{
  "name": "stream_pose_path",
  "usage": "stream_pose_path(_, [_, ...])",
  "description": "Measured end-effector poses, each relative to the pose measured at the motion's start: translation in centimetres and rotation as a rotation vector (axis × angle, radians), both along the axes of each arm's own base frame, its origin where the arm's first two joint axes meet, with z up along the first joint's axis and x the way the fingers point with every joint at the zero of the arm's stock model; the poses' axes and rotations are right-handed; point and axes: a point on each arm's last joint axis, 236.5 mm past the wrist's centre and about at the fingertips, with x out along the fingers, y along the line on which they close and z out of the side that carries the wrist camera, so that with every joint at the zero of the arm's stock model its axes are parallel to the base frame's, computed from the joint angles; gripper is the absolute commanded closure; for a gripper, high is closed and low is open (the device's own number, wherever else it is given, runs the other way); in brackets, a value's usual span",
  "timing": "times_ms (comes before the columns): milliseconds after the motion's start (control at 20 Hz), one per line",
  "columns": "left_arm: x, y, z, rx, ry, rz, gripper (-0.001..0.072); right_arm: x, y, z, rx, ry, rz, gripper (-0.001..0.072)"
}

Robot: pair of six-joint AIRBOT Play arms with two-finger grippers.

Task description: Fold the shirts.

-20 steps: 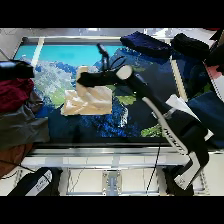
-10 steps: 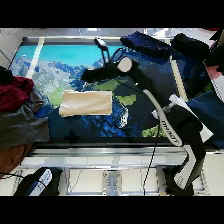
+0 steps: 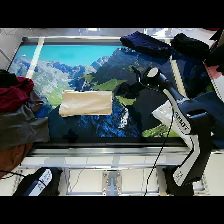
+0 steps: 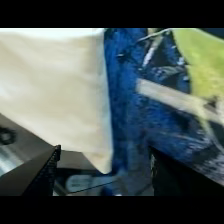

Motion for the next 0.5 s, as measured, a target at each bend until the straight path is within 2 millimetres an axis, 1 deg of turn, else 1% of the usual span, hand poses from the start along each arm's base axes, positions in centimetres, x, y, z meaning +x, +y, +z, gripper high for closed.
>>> stream_pose_path(200, [0.0,0.0,-0.1,-0.001,0.004,0.000,0.0697,-0.1,3.6,-2.4,0.123,0.056,-0.054,0.0082])
stream_pose_path(300, [0.0,0.0,-0.1,-0.001,0.004,0.000,0.0697,-0.7,5.8,-3.4,0.154,0.077,-0.057,0.0084])
stream_pose_path(350, [0.0,0.0,-0.1,-0.001,0.004,0.000,0.0697,-1.0,6.7,-3.7,0.167,0.084,-0.057,0.0097])
stream_pose_path(400, [0.0,0.0,-0.2,-0.001,0.004,0.000,0.0697,-1.3,7.7,-3.8,0.182,0.087,-0.055,0.0151])
stream_pose_path(450, [0.0,0.0,-0.2,-0.001,0.004,0.000,0.0697,-1.6,8.7,-3.7,0.196,0.086,-0.047,0.0312])
stream_pose_path(500, [0.0,0.0,-0.2,-0.001,0.004,0.000,0.0697,-1.8,9.7,-3.3,0.213,0.078,-0.035,0.0517])
